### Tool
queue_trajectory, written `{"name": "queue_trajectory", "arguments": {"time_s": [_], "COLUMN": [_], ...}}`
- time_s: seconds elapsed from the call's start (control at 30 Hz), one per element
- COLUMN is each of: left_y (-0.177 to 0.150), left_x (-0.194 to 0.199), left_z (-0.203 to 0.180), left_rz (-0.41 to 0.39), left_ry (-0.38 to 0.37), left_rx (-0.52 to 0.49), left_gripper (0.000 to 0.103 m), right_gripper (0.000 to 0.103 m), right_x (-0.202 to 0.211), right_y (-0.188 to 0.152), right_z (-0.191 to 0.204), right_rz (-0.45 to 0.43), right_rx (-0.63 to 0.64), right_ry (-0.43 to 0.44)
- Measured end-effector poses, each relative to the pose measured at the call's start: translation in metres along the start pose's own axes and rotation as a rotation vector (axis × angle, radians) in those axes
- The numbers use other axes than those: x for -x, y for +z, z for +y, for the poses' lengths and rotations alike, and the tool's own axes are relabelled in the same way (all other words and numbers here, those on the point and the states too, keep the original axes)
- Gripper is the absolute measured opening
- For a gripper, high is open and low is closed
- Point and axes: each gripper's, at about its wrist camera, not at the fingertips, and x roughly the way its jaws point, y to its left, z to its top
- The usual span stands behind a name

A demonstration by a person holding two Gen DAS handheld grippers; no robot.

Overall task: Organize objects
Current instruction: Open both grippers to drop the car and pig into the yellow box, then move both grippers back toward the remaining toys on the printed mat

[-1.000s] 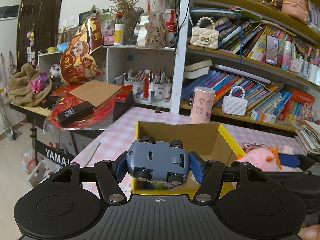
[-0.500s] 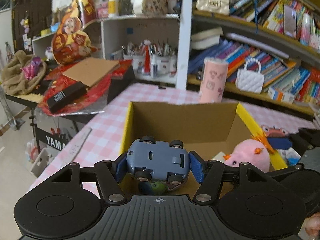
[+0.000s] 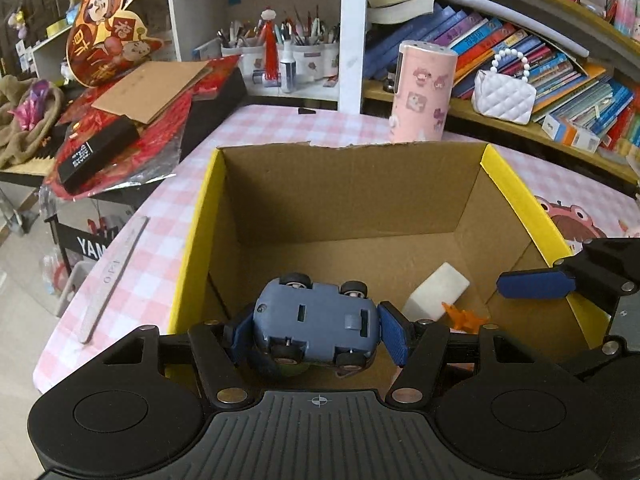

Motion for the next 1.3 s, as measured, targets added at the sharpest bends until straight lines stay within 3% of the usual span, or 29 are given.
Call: {"name": "queue_trajectory", "arguments": {"time_s": [0.13, 0.3, 0.43, 0.53, 0.8, 1.03, 1.3], "left_y": [-0.001, -0.005, -0.016, -0.027, -0.069, -0.119, -0.161], "left_x": [0.014, 0.054, 0.095, 0.115, 0.13, 0.145, 0.16], "left_z": [0.0, 0.001, 0.008, 0.014, 0.031, 0.04, 0.045], "left_rz": [-0.046, -0.181, -0.304, -0.353, -0.307, -0.253, -0.194], "left_ry": [-0.016, -0.027, -0.017, -0.003, 0.014, 0.047, 0.068], "left_rx": [-0.006, 0.005, 0.051, 0.08, 0.127, 0.154, 0.131], "left_gripper": [0.084, 0.085, 0.092, 0.093, 0.093, 0.093, 0.093], "right_gripper": [0.082, 0.082, 0.082, 0.081, 0.08, 0.08, 0.08], "right_x": [0.008, 0.043, 0.075, 0.092, 0.106, 0.111, 0.124], "right_y": [-0.007, -0.017, -0.029, -0.041, -0.081, -0.121, -0.16], "right_z": [0.001, 0.006, 0.017, 0.027, 0.061, 0.098, 0.13], "right_rz": [-0.05, -0.192, -0.31, -0.36, -0.333, -0.254, -0.232], "right_rx": [-0.035, -0.087, -0.107, -0.136, -0.248, -0.289, -0.34], "right_ry": [-0.036, -0.093, -0.171, -0.233, -0.334, -0.362, -0.386]}}
